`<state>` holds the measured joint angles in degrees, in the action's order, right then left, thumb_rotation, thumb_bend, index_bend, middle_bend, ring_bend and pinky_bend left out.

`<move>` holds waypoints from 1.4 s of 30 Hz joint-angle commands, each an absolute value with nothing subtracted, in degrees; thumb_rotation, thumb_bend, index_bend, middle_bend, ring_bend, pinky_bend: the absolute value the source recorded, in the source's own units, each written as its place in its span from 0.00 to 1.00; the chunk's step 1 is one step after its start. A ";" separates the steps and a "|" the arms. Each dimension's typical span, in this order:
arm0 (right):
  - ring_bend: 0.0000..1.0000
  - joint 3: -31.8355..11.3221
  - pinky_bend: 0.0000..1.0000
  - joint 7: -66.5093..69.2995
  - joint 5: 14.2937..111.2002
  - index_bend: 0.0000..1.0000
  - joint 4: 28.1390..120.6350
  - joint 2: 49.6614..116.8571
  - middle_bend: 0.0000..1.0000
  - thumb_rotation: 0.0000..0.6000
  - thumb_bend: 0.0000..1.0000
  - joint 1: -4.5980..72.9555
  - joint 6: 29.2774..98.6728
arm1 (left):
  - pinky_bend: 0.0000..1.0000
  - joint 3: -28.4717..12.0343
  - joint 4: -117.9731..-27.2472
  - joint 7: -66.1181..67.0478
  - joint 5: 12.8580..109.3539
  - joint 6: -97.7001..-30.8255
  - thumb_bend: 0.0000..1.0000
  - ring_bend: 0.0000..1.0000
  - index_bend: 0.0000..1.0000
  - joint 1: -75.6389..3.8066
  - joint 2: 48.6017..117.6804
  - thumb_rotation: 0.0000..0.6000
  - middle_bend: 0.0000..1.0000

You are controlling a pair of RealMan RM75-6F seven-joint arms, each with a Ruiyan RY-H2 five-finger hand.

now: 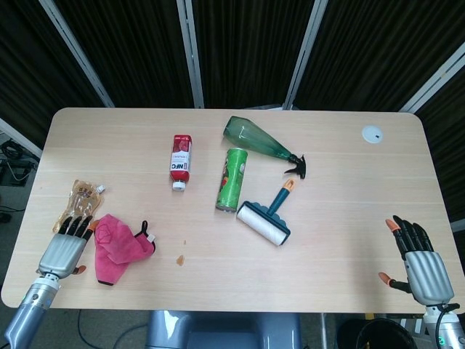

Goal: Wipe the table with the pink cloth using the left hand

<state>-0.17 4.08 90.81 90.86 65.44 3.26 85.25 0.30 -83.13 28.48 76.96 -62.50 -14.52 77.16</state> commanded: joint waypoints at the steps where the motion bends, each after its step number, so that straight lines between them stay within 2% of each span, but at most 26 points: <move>1: 0.00 -0.23 0.00 4.22 90.74 0.00 90.86 65.45 0.00 1.00 0.00 3.25 85.30 | 0.00 0.25 -81.83 29.24 76.45 -61.85 0.00 0.00 0.00 -15.34 78.81 1.00 0.00; 15: 0.00 -0.52 0.00 4.44 90.44 0.00 90.80 65.63 0.00 1.00 0.00 3.22 85.47 | 0.00 0.74 -77.15 30.74 74.63 -60.27 0.00 0.00 0.00 -17.15 83.03 1.00 0.00; 19: 0.00 -0.52 0.00 4.34 90.39 0.00 90.89 65.66 0.00 1.00 0.00 3.24 85.37 | 0.00 0.26 -76.27 30.70 74.18 -60.23 0.03 0.00 0.02 -17.76 84.50 1.00 0.00; 22: 0.00 -0.53 0.00 4.41 90.28 0.00 90.98 65.58 0.00 1.00 0.00 3.25 85.29 | 0.04 0.19 -75.61 29.75 74.78 -60.66 0.11 0.00 0.10 -18.08 85.52 1.00 0.00; 25: 0.00 -0.55 0.00 4.53 90.20 0.00 90.99 65.57 0.00 1.00 0.00 3.21 85.30 | 0.13 0.28 -74.84 28.19 75.96 -61.48 0.22 0.01 0.21 -18.27 86.42 1.00 0.02; 30: 0.00 -0.53 0.00 4.64 90.23 0.00 91.05 65.49 0.00 1.00 0.00 3.21 85.27 | 0.30 0.56 -74.01 26.63 77.15 -62.22 0.37 0.16 0.38 -18.43 87.30 1.00 0.21; 39: 0.00 -0.50 0.00 4.73 90.19 0.00 91.16 65.44 0.00 1.00 0.00 3.24 85.12 | 0.47 0.64 -71.06 21.78 80.51 -65.48 0.55 0.38 0.67 -18.42 88.96 1.00 0.46; 42: 0.00 -0.51 0.00 4.70 90.10 0.00 91.21 65.45 0.00 1.00 0.00 3.23 85.07 | 0.52 0.27 -70.70 20.16 81.55 -66.61 0.59 0.43 0.74 -18.68 89.44 1.00 0.52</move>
